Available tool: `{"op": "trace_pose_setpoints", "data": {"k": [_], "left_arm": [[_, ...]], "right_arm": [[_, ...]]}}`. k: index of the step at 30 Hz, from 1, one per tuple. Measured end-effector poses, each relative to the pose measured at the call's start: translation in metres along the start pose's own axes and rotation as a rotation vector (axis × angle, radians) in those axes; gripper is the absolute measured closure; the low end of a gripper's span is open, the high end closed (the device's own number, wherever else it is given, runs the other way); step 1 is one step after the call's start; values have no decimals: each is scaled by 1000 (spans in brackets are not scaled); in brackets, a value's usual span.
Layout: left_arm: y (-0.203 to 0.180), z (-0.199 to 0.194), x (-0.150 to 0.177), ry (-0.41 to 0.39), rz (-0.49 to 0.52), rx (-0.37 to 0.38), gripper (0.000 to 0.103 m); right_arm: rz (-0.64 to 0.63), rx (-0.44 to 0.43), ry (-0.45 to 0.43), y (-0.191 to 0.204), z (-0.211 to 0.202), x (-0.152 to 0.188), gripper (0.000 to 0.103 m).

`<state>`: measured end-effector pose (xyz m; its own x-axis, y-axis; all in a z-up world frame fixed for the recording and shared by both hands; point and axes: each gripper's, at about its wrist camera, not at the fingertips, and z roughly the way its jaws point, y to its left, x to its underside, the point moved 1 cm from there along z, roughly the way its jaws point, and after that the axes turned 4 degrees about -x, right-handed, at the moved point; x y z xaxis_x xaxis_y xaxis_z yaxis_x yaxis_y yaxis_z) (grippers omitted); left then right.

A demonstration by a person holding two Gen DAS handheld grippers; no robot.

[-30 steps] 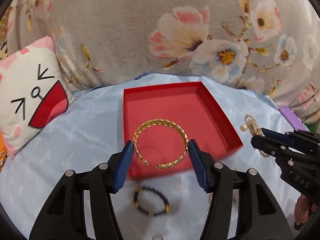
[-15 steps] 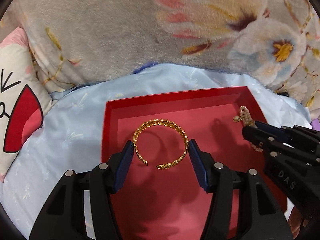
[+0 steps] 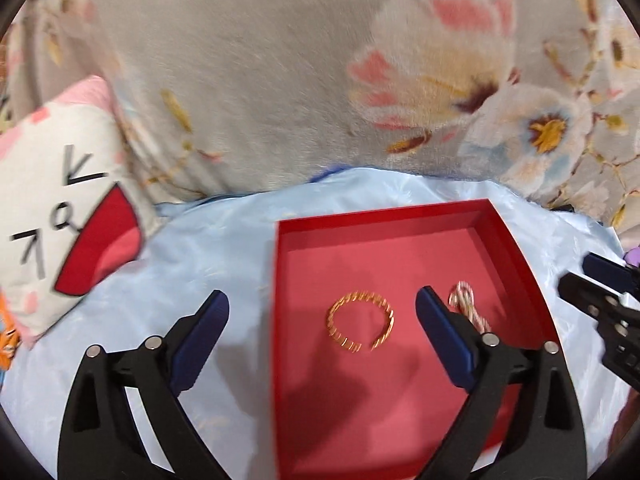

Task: Organize jewelry
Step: 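Carry both pieces into the red box and open both tools, then move the right tool to the gold chain with black clover charm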

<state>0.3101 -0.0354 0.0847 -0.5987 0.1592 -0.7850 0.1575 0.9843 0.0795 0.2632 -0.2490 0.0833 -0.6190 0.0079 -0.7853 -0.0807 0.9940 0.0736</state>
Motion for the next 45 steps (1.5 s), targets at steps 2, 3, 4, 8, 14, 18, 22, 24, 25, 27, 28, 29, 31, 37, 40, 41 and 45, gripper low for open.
{"op": "trace_pose_setpoints", "data": {"k": [2,3,4,8,14,18,22,24,25,27,28,29,31,37,40,41,45], "left_arm": [[5,-18,14,2,0,-7,10],[8,-26,23,7,0,-6,10],[10,-32,31,15,0,-4,10],[16,-54,78,57,1,8,10],[14,-84,145,96,-18,22,10],[8,-100,173,122,-39,43,10],[-1,-112,190,96,-24,44,10],[-7,-115,197,83,-9,38,10],[-10,-115,202,81,-3,35,10],[-13,-111,205,109,6,59,10],[-12,-110,205,118,0,70,10],[-10,-108,205,122,-8,74,10],[-5,-104,205,141,-37,90,10],[0,-98,209,179,-82,119,10],[-2,-99,209,173,-73,121,10],[-4,-100,209,169,-65,119,10],[-7,-101,208,161,-46,118,10]], "right_arm": [[5,-15,8,-3,-21,22,52],[8,-27,16,-5,-29,34,52],[14,-38,24,-7,-36,44,52],[33,-45,62,-14,-58,94,52],[49,-77,135,-14,-74,162,52],[33,-62,164,-6,-73,192,52],[33,-68,161,1,-70,203,53],[19,-49,158,3,-69,207,53],[10,-36,160,5,-67,208,53],[8,-30,165,6,-64,210,53],[12,-32,171,6,-63,210,54],[14,-33,172,6,-62,209,54],[24,-32,169,5,-61,208,54],[29,-11,176,4,-55,205,64],[7,5,180,7,-52,202,72],[1,7,181,8,-50,201,75],[-21,-6,181,13,-49,200,95]]}}
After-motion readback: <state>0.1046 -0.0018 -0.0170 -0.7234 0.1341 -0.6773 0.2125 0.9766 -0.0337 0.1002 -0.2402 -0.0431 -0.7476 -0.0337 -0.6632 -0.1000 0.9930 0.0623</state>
